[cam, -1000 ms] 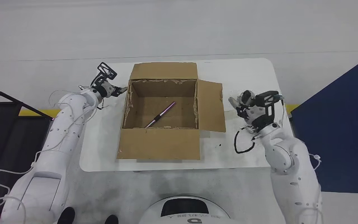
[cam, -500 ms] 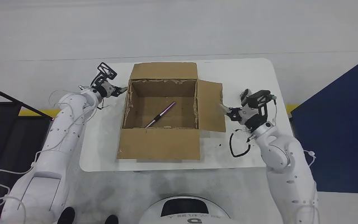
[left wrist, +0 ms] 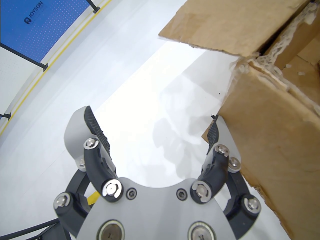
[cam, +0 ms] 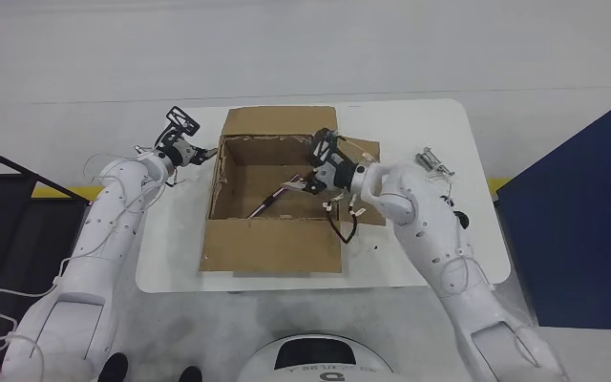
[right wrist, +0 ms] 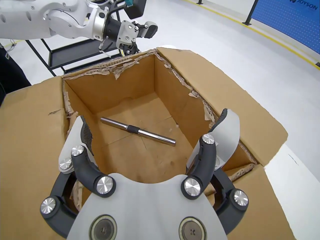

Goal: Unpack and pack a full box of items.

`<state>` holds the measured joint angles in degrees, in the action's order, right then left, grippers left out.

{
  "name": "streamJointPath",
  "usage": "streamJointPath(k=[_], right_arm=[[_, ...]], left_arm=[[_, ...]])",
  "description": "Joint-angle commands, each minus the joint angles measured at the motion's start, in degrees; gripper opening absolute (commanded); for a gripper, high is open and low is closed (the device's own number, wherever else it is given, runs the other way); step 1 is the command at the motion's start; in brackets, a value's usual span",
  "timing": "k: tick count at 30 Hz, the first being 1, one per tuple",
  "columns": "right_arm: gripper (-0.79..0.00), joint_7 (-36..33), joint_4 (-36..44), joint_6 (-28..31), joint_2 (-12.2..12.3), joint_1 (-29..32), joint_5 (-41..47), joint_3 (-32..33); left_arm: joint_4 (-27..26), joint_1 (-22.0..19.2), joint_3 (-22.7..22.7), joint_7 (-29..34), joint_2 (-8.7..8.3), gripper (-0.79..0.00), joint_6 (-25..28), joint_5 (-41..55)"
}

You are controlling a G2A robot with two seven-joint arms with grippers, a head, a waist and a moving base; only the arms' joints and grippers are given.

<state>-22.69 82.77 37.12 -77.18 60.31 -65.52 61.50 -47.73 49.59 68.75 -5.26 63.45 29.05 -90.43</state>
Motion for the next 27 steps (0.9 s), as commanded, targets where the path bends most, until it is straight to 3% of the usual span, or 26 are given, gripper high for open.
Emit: streamJointPath(k=[1,8,10,13,20,27], right_arm=[[0.0,0.0,0.1,0.0,0.0,0.0,0.0,0.0],[0.0,-0.6,0.1,-0.5,0.0,0.1,-0.9,-0.3],[0.0,-4.9,-0.9,-3.4,-0.4,-1.8,-2.0,-2.4],[0.0,-11.6,-3.3,-3.0,-1.7,-7.0,-3.0,-8.2],[0.0,-17.0,-17.8,2.0,-6.7,-20.6,1.0,-21.2],[-0.108,-23.0,-31.6,0.9,-14.1,-29.9,-0.2,-34.0]], left_arm=[[0.0,0.0,0.0,0.0,0.0,0.0,0.0,0.0],[0.0,0.0,0.0,0.0,0.0,0.0,0.0,0.0],[0.0,0.0,0.0,0.0,0.0,0.0,0.0,0.0],[0.0,0.0,0.0,0.0,0.0,0.0,0.0,0.0],[0.0,0.0,0.0,0.0,0.0,0.0,0.0,0.0],[0.0,0.0,0.0,0.0,0.0,0.0,0.0,0.0]])
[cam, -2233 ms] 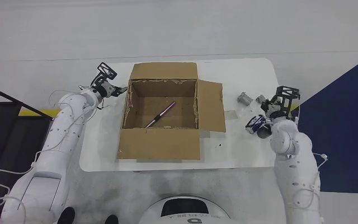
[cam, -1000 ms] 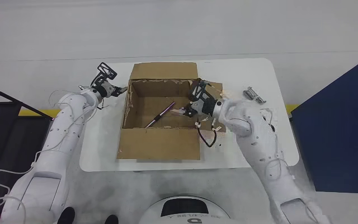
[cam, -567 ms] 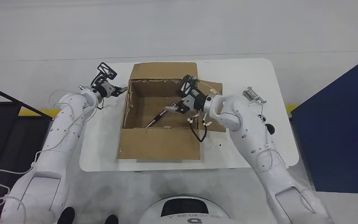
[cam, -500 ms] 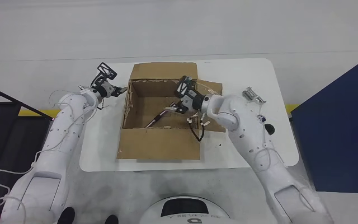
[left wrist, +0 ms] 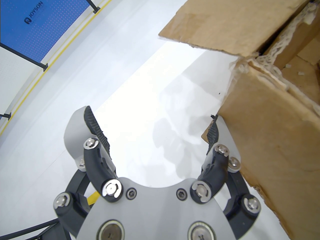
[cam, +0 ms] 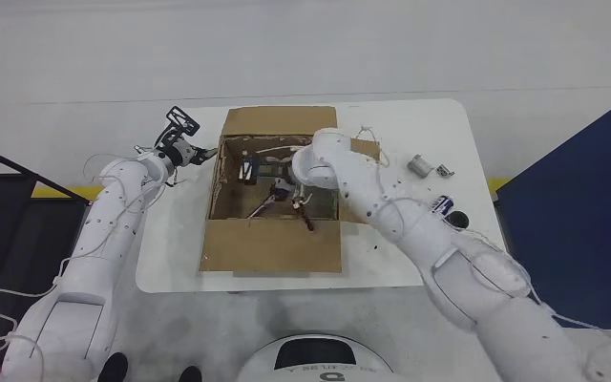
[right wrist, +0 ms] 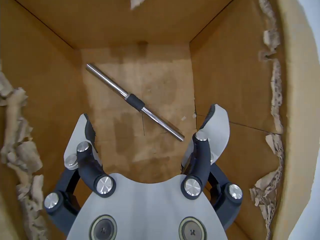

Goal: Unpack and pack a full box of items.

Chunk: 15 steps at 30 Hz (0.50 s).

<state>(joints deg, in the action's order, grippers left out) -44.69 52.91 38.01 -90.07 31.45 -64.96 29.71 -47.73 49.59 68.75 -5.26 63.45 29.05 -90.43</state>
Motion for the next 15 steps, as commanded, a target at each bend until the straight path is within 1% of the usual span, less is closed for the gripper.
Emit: streamJointPath(k=[1,4,5,11,13,15], right_arm=[[-0.114,-1.4,-3.4,0.1,-2.4,-1.9,-1.4,-3.9],[-0.111,-1.3,-9.1,2.0,-6.0,-3.9,-3.2,-8.4],[-0.123,-0.7,-11.0,2.8,-7.1,-4.4,-3.7,-9.5],[-0.102,5.6,-20.8,5.2,-12.7,-7.0,-5.5,-13.0],[-0.12,7.1,-23.6,4.9,-14.2,-7.7,-6.0,-13.6],[-0.179,7.9,-26.3,4.2,-15.7,-8.1,-6.6,-14.1]], left_arm=[[0.0,0.0,0.0,0.0,0.0,0.0,0.0,0.0],[0.0,0.0,0.0,0.0,0.0,0.0,0.0,0.0],[0.0,0.0,0.0,0.0,0.0,0.0,0.0,0.0],[0.0,0.0,0.0,0.0,0.0,0.0,0.0,0.0],[0.0,0.0,0.0,0.0,0.0,0.0,0.0,0.0],[0.0,0.0,0.0,0.0,0.0,0.0,0.0,0.0]])
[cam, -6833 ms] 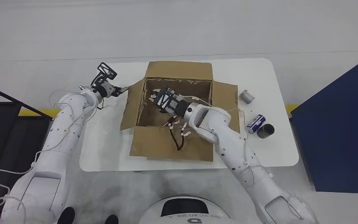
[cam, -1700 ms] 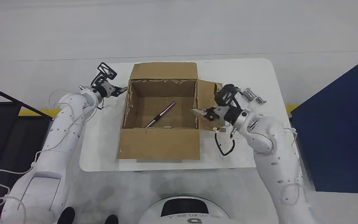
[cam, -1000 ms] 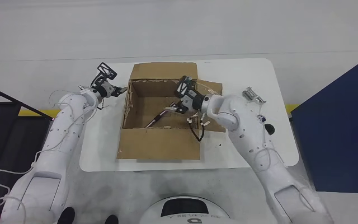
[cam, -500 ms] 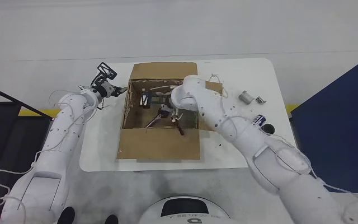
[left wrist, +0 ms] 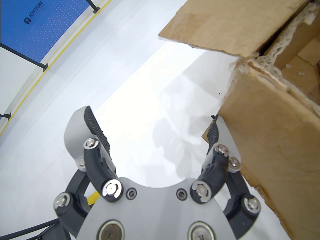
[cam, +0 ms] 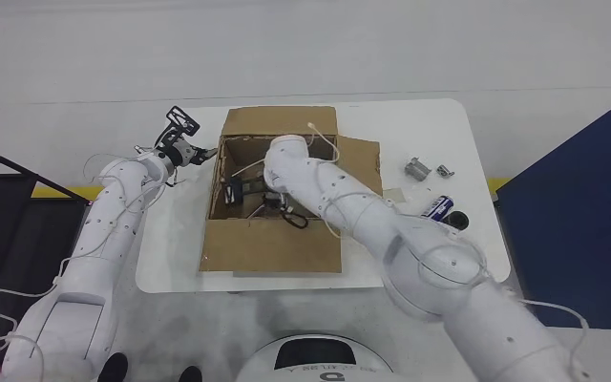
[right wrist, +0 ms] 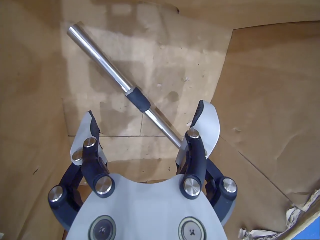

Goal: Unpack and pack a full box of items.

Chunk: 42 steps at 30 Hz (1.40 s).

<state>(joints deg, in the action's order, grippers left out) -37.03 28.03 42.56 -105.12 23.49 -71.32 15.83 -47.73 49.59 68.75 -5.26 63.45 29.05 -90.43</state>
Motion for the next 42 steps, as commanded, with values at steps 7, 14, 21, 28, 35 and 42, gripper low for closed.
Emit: streamJointPath(k=[7,14,21,28,35,42], right_arm=[[-0.259,0.9,-9.3,-0.3,-5.0,-0.7,-1.6,-1.7],[-0.409,2.0,-14.4,0.3,-7.7,-1.0,-2.1,-2.0],[-0.462,3.3,-16.3,1.8,-9.4,-0.5,-3.7,-2.7],[-0.505,3.2,-16.3,2.9,-9.8,0.0,-4.7,-3.9],[-0.68,2.1,-17.1,4.4,-9.7,-0.4,-4.2,-4.4],[-0.785,6.3,-18.5,6.1,-9.4,-3.0,-1.7,-3.2]], left_arm=[[0.0,0.0,0.0,0.0,0.0,0.0,0.0,0.0],[0.0,0.0,0.0,0.0,0.0,0.0,0.0,0.0],[0.0,0.0,0.0,0.0,0.0,0.0,0.0,0.0],[0.0,0.0,0.0,0.0,0.0,0.0,0.0,0.0],[0.0,0.0,0.0,0.0,0.0,0.0,0.0,0.0],[0.0,0.0,0.0,0.0,0.0,0.0,0.0,0.0]])
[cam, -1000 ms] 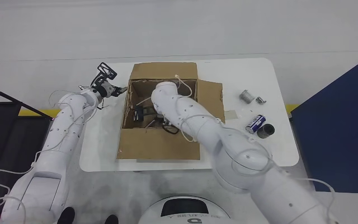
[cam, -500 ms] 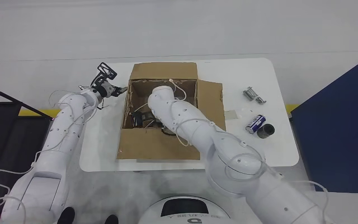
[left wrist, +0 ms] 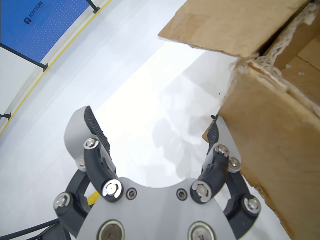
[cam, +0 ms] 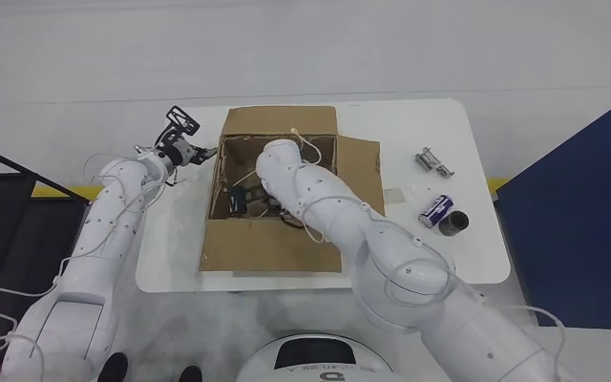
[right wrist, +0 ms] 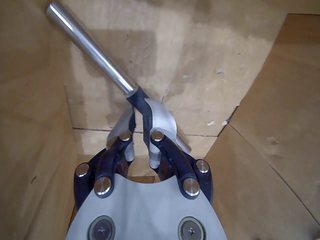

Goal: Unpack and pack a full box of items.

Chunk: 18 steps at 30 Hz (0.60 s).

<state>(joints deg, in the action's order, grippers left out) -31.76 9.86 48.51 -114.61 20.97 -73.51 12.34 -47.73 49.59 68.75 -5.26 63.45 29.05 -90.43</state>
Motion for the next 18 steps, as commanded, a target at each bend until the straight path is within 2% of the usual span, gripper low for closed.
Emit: streamJointPath(k=[1,8,9,10,13,15,18], right_arm=[[-0.785,1.9,-0.6,0.5,0.2,-0.9,0.6,0.5],[-0.785,5.1,-1.7,-0.7,0.8,-2.0,1.4,1.5],[-0.754,5.0,-1.9,-1.0,0.8,-1.9,1.6,1.6],[-0.656,5.0,-1.9,-0.8,0.9,-1.8,1.8,1.7],[-0.499,4.9,-1.5,-0.1,1.0,-1.2,1.9,1.9],[-0.462,4.7,-1.2,0.3,1.0,-0.7,1.7,1.8],[-0.453,4.4,-0.9,0.7,1.0,-0.1,1.4,1.7]], left_arm=[[0.0,0.0,0.0,0.0,0.0,0.0,0.0,0.0],[0.0,0.0,0.0,0.0,0.0,0.0,0.0,0.0],[0.0,0.0,0.0,0.0,0.0,0.0,0.0,0.0],[0.0,0.0,0.0,0.0,0.0,0.0,0.0,0.0],[0.0,0.0,0.0,0.0,0.0,0.0,0.0,0.0],[0.0,0.0,0.0,0.0,0.0,0.0,0.0,0.0],[0.0,0.0,0.0,0.0,0.0,0.0,0.0,0.0]])
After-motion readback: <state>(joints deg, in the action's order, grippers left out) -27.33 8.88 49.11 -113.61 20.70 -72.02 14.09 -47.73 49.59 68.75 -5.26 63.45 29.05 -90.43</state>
